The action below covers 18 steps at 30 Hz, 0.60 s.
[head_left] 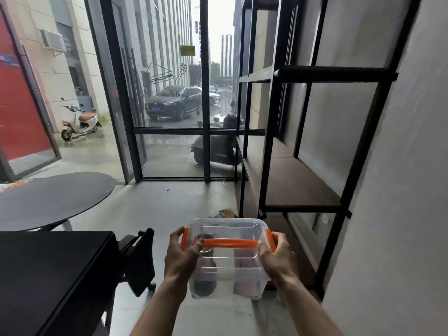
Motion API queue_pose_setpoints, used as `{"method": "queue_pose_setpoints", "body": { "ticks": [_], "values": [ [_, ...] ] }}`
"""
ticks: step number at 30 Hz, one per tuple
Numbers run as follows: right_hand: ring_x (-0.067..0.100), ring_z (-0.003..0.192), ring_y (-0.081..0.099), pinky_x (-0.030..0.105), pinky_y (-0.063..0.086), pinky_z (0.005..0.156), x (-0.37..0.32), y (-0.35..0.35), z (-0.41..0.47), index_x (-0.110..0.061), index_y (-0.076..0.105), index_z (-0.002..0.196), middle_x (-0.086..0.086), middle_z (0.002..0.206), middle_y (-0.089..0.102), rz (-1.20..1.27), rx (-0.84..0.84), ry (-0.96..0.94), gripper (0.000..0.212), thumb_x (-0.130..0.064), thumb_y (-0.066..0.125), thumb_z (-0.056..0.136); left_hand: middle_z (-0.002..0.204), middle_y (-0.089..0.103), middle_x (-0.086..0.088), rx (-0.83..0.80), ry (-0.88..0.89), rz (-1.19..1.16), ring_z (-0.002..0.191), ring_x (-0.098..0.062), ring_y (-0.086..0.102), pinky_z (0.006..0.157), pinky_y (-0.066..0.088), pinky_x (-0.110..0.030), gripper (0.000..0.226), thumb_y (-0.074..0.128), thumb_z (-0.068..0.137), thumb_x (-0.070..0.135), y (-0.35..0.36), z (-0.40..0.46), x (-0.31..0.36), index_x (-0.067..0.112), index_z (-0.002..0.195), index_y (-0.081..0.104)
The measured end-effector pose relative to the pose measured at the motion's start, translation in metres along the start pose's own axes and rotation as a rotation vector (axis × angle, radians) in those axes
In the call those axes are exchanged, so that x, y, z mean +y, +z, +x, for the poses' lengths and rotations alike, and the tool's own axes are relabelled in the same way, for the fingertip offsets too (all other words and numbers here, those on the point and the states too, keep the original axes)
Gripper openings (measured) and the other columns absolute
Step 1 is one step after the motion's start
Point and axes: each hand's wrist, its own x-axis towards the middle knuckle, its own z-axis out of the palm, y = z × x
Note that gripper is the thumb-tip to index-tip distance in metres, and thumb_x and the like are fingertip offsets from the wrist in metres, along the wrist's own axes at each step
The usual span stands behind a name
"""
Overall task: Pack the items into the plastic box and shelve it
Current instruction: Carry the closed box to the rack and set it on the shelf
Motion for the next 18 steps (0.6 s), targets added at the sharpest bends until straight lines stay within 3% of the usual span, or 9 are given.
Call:
{"method": "queue_pose_setpoints", "body": {
  "ticks": [13,15,18],
  "values": [
    [0.019,0.081,0.06,0.017,0.041,0.052,-0.062,0.171,0.313,-0.016,0.049,0.134,0.004,0.105,0.065,-0.04,-0.086,-0.068,0.04,-0.031,0.058,0.098,0.138,0.053,-0.013,0.11,-0.025,-0.036,0.105,-0.028,0.053,0.096,0.049,-0.05,0.059,0.071,0.089,0.028,0.055,0.335,0.005,0.031,0.14,0.042],
    [0.021,0.083,0.062,0.023,0.05,0.059,-0.088,0.201,0.363,-0.016,0.05,0.133,0.005,0.104,0.065,-0.041,-0.081,-0.066,0.04,-0.033,0.059,0.098,0.138,0.053,-0.013,0.124,-0.02,-0.042,0.104,-0.028,0.052,0.096,0.049,-0.05,0.06,0.07,0.089,0.029,0.06,0.397,0.016,0.03,0.14,0.041],
    [0.027,0.092,0.069,0.039,0.059,0.081,-0.118,0.246,0.436,-0.02,0.052,0.129,0.008,0.106,0.07,-0.021,-0.079,-0.044,0.041,-0.034,0.063,0.092,0.139,0.053,-0.012,0.128,-0.007,-0.028,0.109,-0.031,0.055,0.098,0.05,-0.052,0.061,0.071,0.088,0.03,0.067,0.486,0.033,0.031,0.141,0.041]
  ]
}}
